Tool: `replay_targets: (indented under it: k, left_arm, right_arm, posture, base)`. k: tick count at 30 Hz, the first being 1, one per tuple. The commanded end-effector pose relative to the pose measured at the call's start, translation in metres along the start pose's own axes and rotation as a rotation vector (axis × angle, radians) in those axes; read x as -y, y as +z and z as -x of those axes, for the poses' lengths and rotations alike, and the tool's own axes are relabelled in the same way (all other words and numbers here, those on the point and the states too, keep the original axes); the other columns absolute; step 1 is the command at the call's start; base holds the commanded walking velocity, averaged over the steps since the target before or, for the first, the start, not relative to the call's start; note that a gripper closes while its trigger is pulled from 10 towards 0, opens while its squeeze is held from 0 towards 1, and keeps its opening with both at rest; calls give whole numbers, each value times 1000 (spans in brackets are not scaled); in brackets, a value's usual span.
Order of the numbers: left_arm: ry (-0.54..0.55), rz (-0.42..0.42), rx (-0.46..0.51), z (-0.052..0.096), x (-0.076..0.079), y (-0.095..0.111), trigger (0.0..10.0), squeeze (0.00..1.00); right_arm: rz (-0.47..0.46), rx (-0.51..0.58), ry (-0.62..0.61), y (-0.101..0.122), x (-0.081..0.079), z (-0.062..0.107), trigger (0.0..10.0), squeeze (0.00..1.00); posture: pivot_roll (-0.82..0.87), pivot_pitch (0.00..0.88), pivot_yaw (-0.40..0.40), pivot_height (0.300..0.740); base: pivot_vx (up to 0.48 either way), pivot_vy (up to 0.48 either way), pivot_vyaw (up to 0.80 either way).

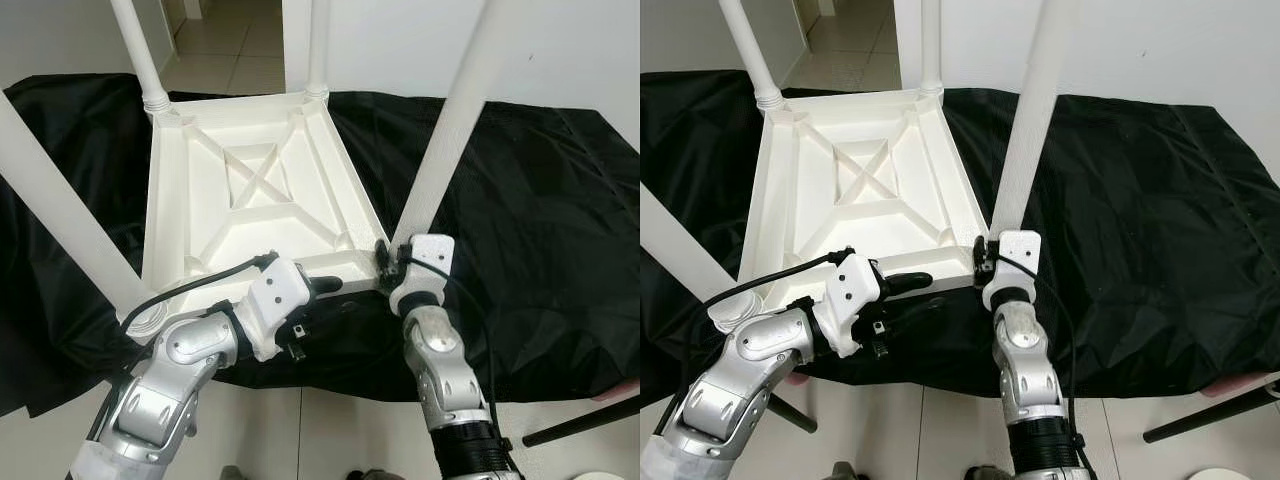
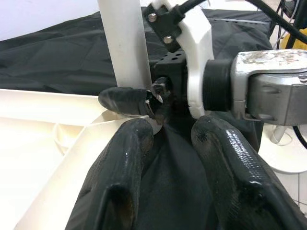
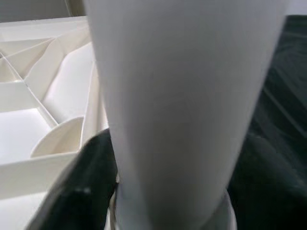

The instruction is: Building children table

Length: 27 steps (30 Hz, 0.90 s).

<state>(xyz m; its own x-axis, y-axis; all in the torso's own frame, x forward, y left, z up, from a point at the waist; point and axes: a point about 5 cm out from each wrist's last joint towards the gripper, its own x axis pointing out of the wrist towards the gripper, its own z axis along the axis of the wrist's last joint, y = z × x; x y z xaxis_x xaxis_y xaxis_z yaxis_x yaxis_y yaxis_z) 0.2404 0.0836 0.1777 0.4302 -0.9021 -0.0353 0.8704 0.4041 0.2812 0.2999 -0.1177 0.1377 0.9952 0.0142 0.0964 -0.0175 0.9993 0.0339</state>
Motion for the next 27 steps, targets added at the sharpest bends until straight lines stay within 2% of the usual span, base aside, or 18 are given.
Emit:
replay_targets:
  k: [1, 2, 3, 4, 12, 16, 20, 27]
  left_arm:
    - [43, 14, -12, -1, 0, -5, 10000, 0]
    - [43, 14, -12, -1, 0, -5, 10000, 0]
    - [45, 14, -11, -1, -1, -5, 10000, 0]
    - [50, 12, -12, -1, -2, -5, 10000, 0]
    - [74, 9, -17, 0, -5, -7, 10000, 0]
    - [182, 41, -60, 0, -14, -19, 10000, 0]
    - [235, 42, -116, -1, -19, -27, 10000, 0]
    - [371, -3, -241, 1, -37, -43, 10000, 0]
  right_arm:
    - [1, 34, -3, 4, 2, 4, 10000, 1000]
    - [1, 34, -3, 4, 2, 4, 10000, 1000]
    - [12, 40, -18, 7, 10, 5, 10000, 1000]
    - [19, 50, -14, 7, 13, 7, 10000, 0]
    - [41, 87, 23, 11, 17, 16, 10000, 0]
    - [31, 90, 88, 9, 13, 26, 10000, 0]
    - [19, 101, 108, 11, 11, 28, 10000, 0]
    - [22, 94, 142, 9, 8, 35, 10000, 0]
  posture:
    - [-45, 107, 7, 740]
    - [-45, 107, 7, 740]
    - [-47, 109, 6, 740]
    - [-49, 109, 7, 740]
    - [-47, 111, 9, 740]
    - [-50, 114, 17, 740]
    - [-52, 122, 17, 740]
    - [-57, 125, 22, 740]
  base:
    - [0, 0, 0]
    - [0, 0, 0]
    - [0, 0, 0]
    - [0, 0, 0]
    - [0, 0, 0]
    - [0, 0, 0]
    - [0, 0, 0]
    - [0, 0, 0]
